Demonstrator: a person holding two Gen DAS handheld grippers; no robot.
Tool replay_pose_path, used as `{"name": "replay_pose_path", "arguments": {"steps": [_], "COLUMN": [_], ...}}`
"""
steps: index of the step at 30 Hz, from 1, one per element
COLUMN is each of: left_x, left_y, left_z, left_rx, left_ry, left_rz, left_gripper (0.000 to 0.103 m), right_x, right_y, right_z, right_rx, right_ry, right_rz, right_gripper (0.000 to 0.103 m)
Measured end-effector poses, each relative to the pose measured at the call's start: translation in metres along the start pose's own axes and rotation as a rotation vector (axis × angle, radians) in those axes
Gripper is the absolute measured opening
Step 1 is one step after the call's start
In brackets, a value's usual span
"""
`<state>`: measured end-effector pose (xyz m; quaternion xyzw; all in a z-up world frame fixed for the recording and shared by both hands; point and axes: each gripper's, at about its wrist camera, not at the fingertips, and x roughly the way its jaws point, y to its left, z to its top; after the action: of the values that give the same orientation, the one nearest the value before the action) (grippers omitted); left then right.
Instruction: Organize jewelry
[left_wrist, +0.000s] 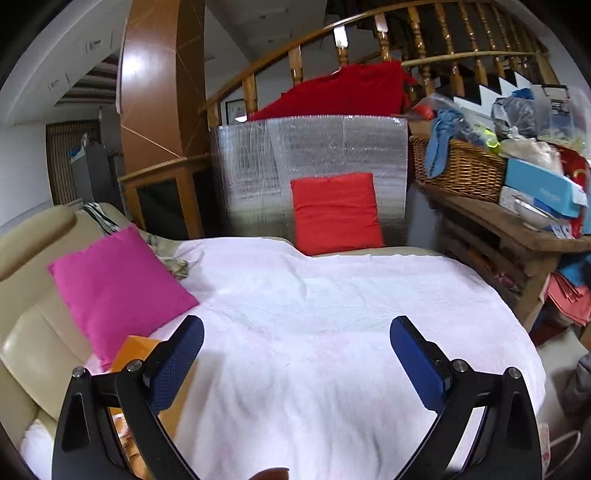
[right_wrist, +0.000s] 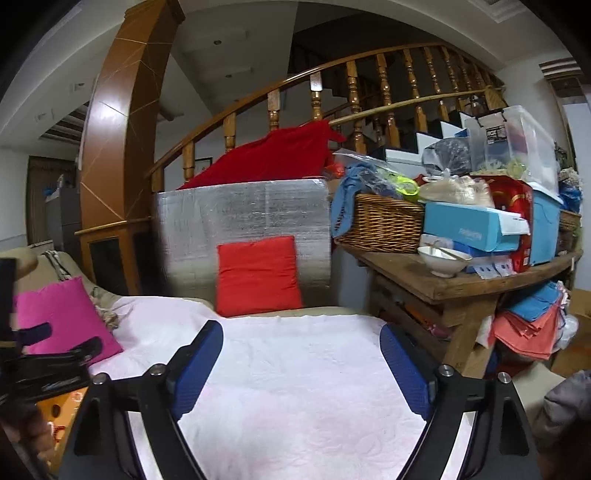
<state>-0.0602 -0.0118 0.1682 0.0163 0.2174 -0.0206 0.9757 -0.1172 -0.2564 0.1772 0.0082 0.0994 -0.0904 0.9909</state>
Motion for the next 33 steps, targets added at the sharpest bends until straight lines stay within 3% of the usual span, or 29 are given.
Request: {"name": "replay_pose_path", "arguments": {"steps": [4,7,9,11,14,20,29,33], "left_x": [-0.062,-0.097,-0.117,-0.133,-0.133,-0.105,-0.076,-0.048], "left_y": [0.048,0.098,0.132,0.169,0.210,0.256,0.276,0.292], "left_z": [-0.011,-0.024,-0.038,-0.057,-0.083,-0.119,-0.132,-0.141], "left_rx": [-0.054,-0.087,-0.108,-0.134,-0.168,-0.256,-0.286,-0.305], "left_ry": [-0.018,0.007,0.016,0.012,0.041,0.134,0.147,0.202], "left_rz": [0.093,0.253,0.400,0.563,0.700,0.730,0.713,0.692], "left_gripper": [0.100,0.100,0.100,0.100,0.100,0.100,0.100,0.100], "right_x": [0.000,-0.010,-0.021,-0.031,-0.041,-0.045,-0.017,0.006], "right_y": [0.061,0.118,0.161,0.196,0.248,0.306,0.347,0.369], "right_z": [-0.006,-0.007,-0.010,-0.019,-0.045,-0.097,-0.113,-0.124], "right_rx": [-0.043,-0.052,-0.079,-0.120,-0.176,-0.289,-0.345,-0.355], "right_ry": [0.051,0.099,0.136,0.172,0.248,0.334,0.371,0.430], "right_rz": [0.187,0.371,0.488,0.549,0.645,0.671,0.642,0.615], "right_gripper": [0.089,0.089,0.089,0.089,0.089,0.089,0.089,0.089]}}
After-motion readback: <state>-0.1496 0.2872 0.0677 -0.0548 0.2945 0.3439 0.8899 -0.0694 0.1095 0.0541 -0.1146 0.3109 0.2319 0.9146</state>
